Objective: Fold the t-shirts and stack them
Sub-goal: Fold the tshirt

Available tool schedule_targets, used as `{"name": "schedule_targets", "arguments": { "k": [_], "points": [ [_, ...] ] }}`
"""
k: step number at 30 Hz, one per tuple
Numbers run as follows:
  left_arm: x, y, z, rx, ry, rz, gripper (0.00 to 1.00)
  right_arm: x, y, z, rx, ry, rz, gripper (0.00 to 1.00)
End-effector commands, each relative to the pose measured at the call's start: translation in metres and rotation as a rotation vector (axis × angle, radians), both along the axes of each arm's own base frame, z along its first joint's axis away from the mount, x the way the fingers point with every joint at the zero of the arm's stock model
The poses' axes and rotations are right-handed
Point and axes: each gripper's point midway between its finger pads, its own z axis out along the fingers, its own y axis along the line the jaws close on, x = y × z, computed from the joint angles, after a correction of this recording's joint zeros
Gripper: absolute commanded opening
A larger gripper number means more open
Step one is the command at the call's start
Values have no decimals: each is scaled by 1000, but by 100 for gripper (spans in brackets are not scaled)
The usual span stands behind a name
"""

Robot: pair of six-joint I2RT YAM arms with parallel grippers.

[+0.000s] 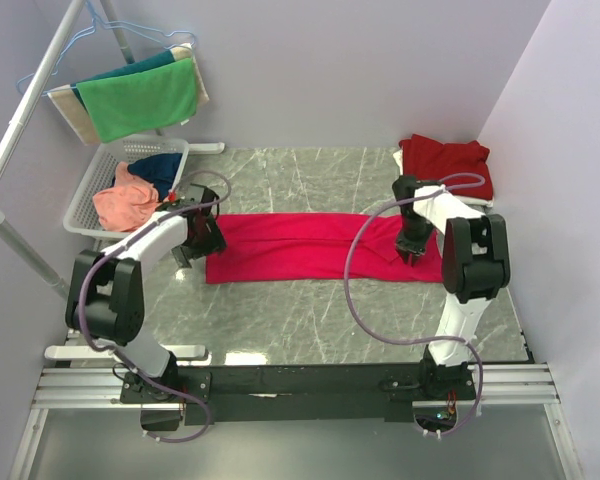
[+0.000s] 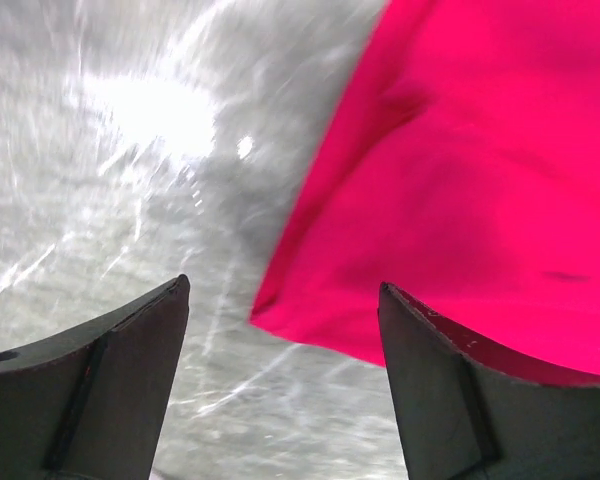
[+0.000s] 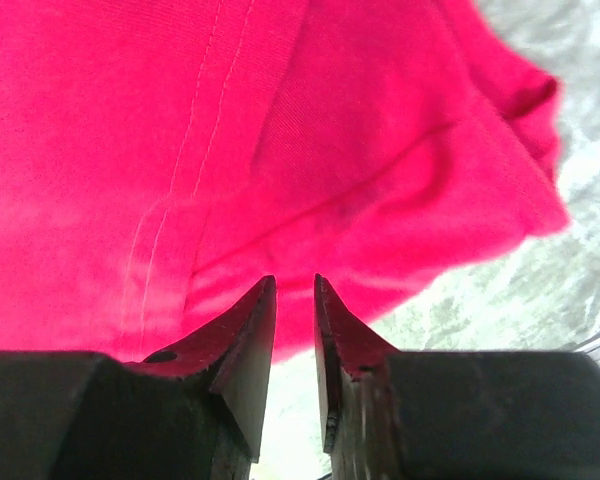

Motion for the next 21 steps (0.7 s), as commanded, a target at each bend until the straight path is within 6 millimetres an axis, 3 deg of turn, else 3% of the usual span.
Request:
{"name": "schedule_targets", "arguments": {
  "k": [1, 5, 12, 21],
  "points": [
    [39, -14, 48, -63, -203, -20, 80, 11, -4, 45, -38, -140, -16, 31],
    [54, -33, 40, -142, -204, -65, 79, 25, 6, 59, 28, -235, 12, 39],
    [72, -62, 21, -258, -189, -118, 79, 34, 34, 40, 149, -230, 68, 43],
    [66, -57, -8, -221, -125, -108, 78, 26, 58, 14, 211, -180, 114, 43]
  ]
}}
